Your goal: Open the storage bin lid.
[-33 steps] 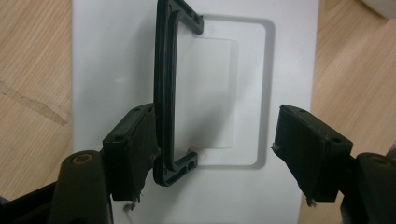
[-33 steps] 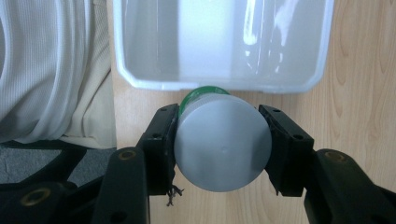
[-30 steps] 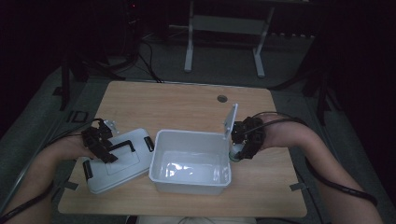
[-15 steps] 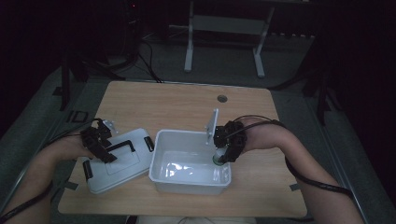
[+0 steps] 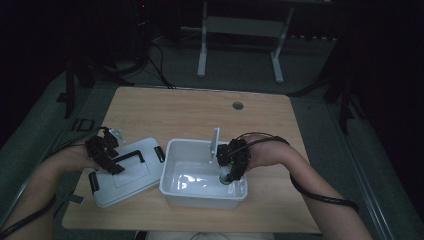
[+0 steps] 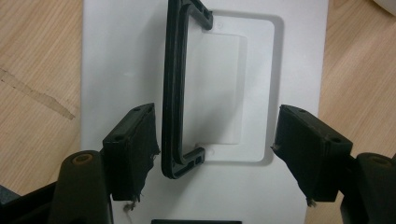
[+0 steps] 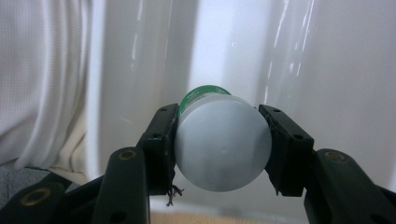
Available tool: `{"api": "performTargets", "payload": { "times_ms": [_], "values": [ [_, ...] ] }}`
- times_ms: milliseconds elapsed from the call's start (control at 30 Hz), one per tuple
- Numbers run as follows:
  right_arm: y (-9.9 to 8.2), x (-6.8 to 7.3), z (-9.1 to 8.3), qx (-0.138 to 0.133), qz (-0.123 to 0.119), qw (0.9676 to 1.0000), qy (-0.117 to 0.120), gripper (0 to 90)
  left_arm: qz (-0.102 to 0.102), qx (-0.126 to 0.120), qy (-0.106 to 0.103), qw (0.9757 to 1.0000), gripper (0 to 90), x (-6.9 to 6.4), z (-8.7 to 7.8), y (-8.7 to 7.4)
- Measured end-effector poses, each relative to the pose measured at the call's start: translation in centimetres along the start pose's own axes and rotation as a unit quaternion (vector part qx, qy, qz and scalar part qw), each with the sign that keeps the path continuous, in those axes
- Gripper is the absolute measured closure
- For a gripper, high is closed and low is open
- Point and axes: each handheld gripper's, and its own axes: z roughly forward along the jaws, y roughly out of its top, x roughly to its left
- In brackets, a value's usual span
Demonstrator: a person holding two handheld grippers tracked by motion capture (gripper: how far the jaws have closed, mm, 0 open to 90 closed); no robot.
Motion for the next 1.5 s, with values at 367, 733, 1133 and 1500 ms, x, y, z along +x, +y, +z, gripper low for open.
{"api": "performTargets", "payload": {
  "times_ms": [367,733,1133,1500],
  "values": [
    [0.1,-0.7,3.8,0.023,0.009,0.9995,0.02,50.2,-0.002,-0.001,0.0,1.0,30.0,0.1,0.0,-0.3],
    [0.8,-1.0,6.2,0.046,0.015,0.9986,0.023,50.2,-0.003,-0.002,-0.004,1.0,30.0,0.1,0.2,-0.3],
    [1.3,-1.5,8.3,0.067,0.026,0.9972,0.02,50.2,-0.007,0.003,-0.009,0.9999,30.2,0.1,0.4,-0.3],
    [1.5,-1.8,9.4,0.082,0.033,0.9961,0.009,50.1,-0.006,-0.002,-0.004,1.0,30.2,0.1,0.2,-0.4]
  ]
}}
